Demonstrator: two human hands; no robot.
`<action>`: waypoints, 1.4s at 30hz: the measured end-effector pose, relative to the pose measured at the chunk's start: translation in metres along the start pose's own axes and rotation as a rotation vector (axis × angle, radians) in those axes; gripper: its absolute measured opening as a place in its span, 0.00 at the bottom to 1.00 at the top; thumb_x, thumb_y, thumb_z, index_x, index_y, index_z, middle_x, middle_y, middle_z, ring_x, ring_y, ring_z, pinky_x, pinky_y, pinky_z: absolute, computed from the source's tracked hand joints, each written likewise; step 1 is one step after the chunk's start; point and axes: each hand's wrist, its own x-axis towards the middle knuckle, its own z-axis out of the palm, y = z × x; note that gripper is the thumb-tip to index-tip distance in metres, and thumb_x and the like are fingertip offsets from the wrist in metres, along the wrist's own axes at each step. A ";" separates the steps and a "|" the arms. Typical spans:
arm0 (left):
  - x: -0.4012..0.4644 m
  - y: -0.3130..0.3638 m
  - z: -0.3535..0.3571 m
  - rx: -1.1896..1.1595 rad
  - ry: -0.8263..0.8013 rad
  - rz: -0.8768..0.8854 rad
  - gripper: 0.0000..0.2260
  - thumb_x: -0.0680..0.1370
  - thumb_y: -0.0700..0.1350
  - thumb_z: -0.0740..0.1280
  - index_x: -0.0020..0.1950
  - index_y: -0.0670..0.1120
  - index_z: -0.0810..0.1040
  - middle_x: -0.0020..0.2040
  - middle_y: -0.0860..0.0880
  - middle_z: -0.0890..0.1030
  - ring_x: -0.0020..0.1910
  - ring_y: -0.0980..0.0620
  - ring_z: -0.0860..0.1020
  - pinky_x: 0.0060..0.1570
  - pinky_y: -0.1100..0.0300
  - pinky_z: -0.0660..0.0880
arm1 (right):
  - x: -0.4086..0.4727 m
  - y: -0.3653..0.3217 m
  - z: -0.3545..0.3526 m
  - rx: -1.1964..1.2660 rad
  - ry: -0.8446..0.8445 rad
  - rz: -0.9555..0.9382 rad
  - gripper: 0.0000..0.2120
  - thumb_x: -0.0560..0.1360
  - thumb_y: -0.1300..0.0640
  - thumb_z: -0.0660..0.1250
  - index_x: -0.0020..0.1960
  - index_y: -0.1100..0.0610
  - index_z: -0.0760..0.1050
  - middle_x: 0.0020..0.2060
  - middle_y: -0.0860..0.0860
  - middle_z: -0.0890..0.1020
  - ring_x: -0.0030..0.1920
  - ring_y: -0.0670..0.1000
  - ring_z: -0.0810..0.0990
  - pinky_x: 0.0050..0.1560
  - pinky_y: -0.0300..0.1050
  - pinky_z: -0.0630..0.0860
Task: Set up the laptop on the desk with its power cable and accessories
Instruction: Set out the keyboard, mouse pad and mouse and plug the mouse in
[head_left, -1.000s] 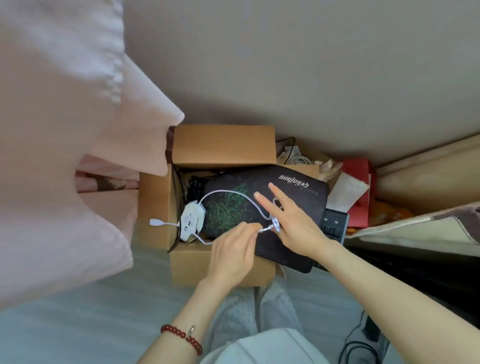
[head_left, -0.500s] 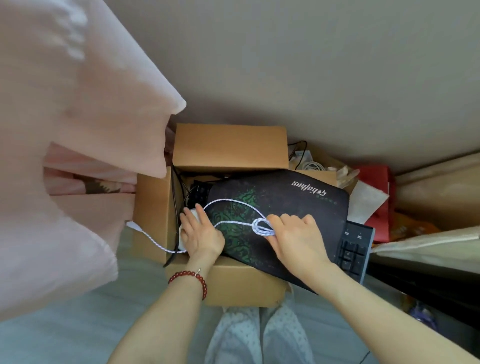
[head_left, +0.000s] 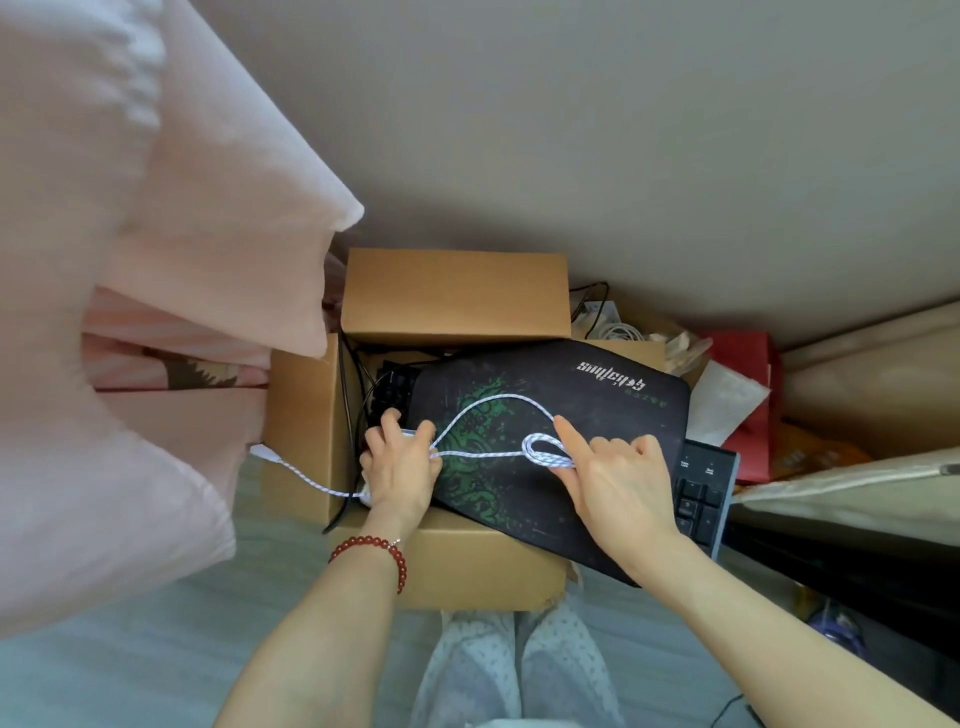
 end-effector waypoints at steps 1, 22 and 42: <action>-0.001 0.003 -0.001 0.024 -0.009 0.007 0.12 0.75 0.44 0.64 0.58 0.48 0.70 0.68 0.40 0.61 0.61 0.38 0.62 0.55 0.44 0.66 | -0.001 0.001 -0.001 0.036 0.001 0.018 0.23 0.65 0.49 0.76 0.57 0.57 0.79 0.22 0.52 0.75 0.22 0.55 0.73 0.28 0.44 0.67; -0.050 0.110 -0.050 -1.162 -0.294 -0.206 0.11 0.80 0.43 0.53 0.41 0.46 0.71 0.38 0.47 0.74 0.35 0.52 0.72 0.33 0.60 0.67 | -0.016 0.014 -0.007 0.302 -0.206 0.144 0.24 0.76 0.64 0.59 0.70 0.55 0.62 0.52 0.56 0.72 0.48 0.58 0.71 0.43 0.47 0.63; -0.078 0.105 -0.079 -0.422 0.365 0.296 0.08 0.76 0.34 0.59 0.41 0.45 0.72 0.41 0.50 0.75 0.45 0.51 0.67 0.46 0.54 0.63 | -0.044 0.060 -0.009 0.600 -0.044 0.649 0.37 0.74 0.46 0.65 0.74 0.56 0.49 0.69 0.57 0.64 0.68 0.58 0.62 0.65 0.58 0.64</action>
